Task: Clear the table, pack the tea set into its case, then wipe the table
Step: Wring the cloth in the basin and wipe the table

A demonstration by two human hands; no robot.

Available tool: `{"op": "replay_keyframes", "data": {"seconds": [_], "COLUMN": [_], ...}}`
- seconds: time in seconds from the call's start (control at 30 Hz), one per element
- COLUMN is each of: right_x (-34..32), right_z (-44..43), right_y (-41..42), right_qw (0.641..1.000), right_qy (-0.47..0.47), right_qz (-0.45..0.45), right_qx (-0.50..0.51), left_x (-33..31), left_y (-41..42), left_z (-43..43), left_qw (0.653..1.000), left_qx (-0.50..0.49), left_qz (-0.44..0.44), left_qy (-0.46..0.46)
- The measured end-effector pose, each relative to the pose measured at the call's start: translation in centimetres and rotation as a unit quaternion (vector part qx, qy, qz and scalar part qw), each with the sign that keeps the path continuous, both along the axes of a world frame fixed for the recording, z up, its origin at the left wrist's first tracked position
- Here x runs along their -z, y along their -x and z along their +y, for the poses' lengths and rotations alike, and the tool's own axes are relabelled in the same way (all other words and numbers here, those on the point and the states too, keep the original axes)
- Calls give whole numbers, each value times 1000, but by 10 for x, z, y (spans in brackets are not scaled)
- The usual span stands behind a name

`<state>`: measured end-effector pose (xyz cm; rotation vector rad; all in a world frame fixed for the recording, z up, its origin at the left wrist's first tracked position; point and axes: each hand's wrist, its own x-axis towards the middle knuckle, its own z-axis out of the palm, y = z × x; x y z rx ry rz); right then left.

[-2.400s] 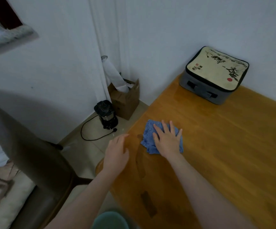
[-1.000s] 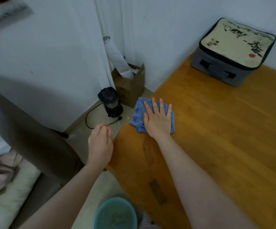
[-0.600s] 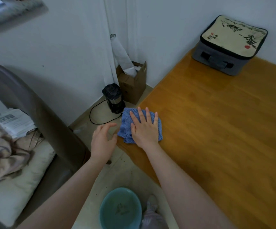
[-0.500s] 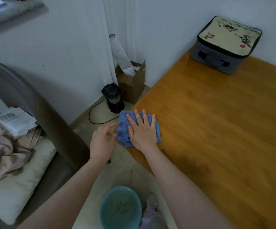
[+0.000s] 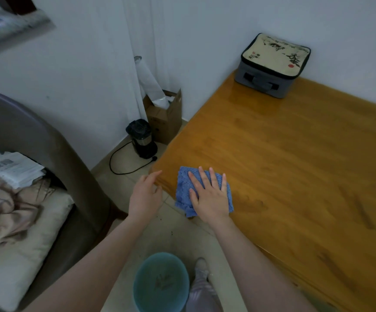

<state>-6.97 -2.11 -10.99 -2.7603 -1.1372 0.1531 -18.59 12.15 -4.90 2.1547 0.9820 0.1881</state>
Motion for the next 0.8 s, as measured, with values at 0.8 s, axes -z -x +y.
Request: {"op": "replay_keyframes", "data": {"seconds": [0.8], "right_x": [-3], "right_z": [58], "right_y": [-195], "right_qw": [997], "right_qy": [69], "right_qz": [30], "right_qx": [-2], "left_x": [11], "left_y": [-127], "left_z": [28], "left_qw": [987], "left_qx": [76], "left_qz": [68], "left_qy": [-120]}}
